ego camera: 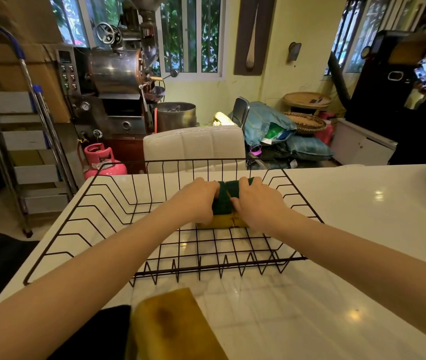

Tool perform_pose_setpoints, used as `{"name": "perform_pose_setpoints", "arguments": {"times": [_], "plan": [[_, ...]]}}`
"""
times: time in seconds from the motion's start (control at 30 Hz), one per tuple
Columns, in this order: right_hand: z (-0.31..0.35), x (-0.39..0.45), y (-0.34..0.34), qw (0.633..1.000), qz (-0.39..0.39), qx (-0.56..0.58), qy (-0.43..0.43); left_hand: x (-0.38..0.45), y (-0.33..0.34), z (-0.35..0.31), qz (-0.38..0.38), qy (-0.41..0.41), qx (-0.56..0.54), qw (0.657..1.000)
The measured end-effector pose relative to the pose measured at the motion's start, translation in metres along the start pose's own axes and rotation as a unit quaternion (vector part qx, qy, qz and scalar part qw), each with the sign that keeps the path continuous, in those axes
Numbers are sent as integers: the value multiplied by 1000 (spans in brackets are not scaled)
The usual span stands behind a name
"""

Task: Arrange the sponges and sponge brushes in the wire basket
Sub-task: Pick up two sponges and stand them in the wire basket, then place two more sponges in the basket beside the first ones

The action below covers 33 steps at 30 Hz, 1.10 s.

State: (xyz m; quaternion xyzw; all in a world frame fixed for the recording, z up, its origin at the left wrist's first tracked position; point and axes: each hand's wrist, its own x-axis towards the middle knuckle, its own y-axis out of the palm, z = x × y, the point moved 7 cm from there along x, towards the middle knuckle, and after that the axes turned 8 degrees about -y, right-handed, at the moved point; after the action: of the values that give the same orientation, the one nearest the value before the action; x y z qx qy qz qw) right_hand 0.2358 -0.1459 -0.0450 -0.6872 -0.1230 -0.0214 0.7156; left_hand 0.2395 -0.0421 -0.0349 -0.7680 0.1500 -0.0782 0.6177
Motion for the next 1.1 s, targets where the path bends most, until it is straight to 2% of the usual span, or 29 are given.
{"name": "perform_pose_setpoints", "arguments": {"times": [0.2,0.37,0.53,0.6,0.67,0.77,0.87,1.0,1.1], "plan": [[-7,5,5,1000,12,2,6,-1,1,-2,11,8,-1,1000],[-9,8,0,999,31,16,-19,-6,-1,-3,54,25,-11,998],[-13,14,-5,992,124,34,-9,-26,-2,8,139,36,25,989],[-8,9,-14,991,116,61,-19,-41,-10,13,149,41,-1,988],[6,-1,-28,991,74,99,-50,-59,-22,18,150,46,-36,987],[41,-30,-53,975,-9,196,-104,-90,-42,27,102,52,-76,991],[83,-76,-82,942,-100,271,-171,-129,-58,34,-1,69,-115,991],[128,-141,-100,913,-144,289,-248,-189,-60,37,-96,113,-152,977],[141,-167,-99,903,-158,313,-247,-223,-50,44,-129,117,-170,970]]}}
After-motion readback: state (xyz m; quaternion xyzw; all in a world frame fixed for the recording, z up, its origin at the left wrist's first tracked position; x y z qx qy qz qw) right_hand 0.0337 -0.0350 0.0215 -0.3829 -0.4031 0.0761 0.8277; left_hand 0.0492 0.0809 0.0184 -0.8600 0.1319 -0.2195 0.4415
